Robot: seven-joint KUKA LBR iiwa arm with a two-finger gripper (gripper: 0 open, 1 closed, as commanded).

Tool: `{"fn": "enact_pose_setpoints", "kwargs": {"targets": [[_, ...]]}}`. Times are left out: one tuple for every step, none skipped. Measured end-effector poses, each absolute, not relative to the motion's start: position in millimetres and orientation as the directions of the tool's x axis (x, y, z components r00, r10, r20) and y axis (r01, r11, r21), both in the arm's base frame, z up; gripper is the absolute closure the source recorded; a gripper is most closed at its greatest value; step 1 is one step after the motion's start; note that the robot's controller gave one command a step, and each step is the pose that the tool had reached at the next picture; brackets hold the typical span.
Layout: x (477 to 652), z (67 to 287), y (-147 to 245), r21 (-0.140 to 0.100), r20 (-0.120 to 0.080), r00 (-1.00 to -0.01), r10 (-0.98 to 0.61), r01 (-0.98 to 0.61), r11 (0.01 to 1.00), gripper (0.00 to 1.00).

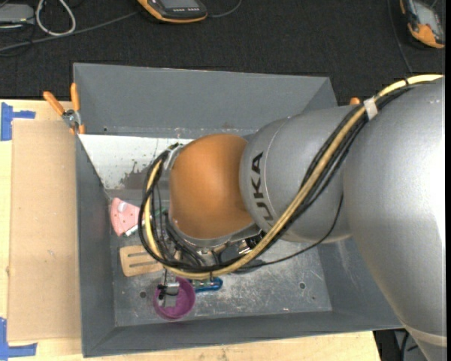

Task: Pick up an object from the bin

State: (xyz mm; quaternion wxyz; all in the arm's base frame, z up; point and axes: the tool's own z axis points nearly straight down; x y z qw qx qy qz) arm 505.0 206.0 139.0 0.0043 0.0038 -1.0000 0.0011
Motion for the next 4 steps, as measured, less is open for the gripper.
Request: {"fn": "enact_pose_setpoints", "kwargs": {"targets": [[514.5,157.0,209.3,0.002,0.001,-1.0,0.004,0.004,1.0,0.0],[530.2,105.4,199.6,0.002,0.001,-1.0,0.029,0.029,1.0,0.0],[536.5,70.2,191.8,0.006,-0.003,-0.999,0.034,0.034,0.999,1.0],[536.5,70.2,191.8,0.006,-0.003,-0.999,0.036,0.036,0.999,1.0]]}}
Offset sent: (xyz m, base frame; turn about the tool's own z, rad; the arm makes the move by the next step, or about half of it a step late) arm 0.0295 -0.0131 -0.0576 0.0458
